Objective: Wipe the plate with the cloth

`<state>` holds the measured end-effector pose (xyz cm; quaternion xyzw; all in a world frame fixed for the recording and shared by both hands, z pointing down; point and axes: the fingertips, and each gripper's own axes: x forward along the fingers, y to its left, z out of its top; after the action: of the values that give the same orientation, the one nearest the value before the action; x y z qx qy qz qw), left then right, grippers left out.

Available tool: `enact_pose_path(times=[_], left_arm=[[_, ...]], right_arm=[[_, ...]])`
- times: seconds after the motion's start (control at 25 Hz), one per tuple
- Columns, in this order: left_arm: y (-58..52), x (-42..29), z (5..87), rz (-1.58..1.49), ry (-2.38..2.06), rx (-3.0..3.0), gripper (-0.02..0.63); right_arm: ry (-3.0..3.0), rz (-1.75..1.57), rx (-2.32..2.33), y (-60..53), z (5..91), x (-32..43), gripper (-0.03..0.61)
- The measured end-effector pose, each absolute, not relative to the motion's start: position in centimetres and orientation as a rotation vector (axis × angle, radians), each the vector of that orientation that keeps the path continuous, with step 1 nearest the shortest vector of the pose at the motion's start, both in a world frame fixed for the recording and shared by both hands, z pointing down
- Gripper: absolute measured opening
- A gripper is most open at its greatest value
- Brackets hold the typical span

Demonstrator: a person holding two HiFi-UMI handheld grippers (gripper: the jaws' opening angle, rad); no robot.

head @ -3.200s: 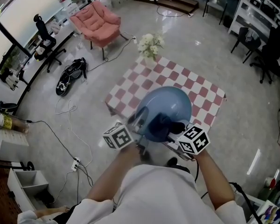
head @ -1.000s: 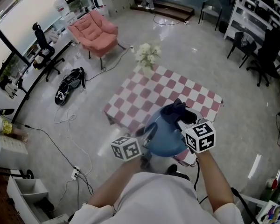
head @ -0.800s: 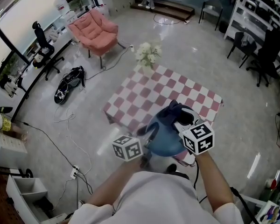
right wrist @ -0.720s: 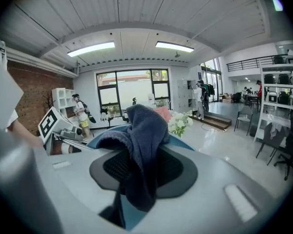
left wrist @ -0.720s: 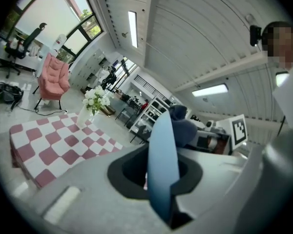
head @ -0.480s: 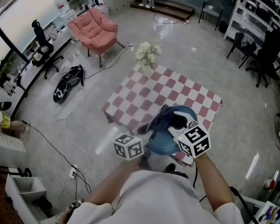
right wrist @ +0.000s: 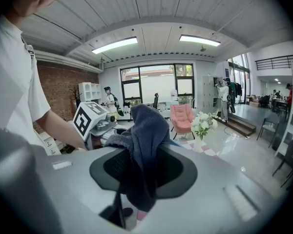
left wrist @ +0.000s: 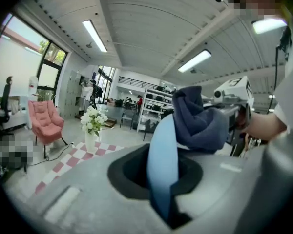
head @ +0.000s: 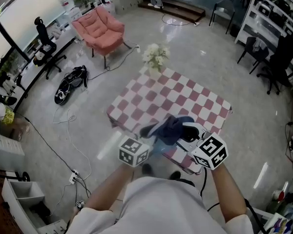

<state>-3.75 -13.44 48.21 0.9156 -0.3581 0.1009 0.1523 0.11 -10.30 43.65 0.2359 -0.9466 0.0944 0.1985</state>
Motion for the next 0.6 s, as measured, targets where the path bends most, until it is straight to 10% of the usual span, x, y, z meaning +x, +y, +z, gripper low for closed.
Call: enact_pose_path(times=[0.6], left_arm=[[-12.7, -1.9, 47.6, 0.583, -1.035, 2.869, 0.035]], right_arm=[[-2.662, 0.262, 0.693, -10.2, 41.4, 1.9, 0.133]])
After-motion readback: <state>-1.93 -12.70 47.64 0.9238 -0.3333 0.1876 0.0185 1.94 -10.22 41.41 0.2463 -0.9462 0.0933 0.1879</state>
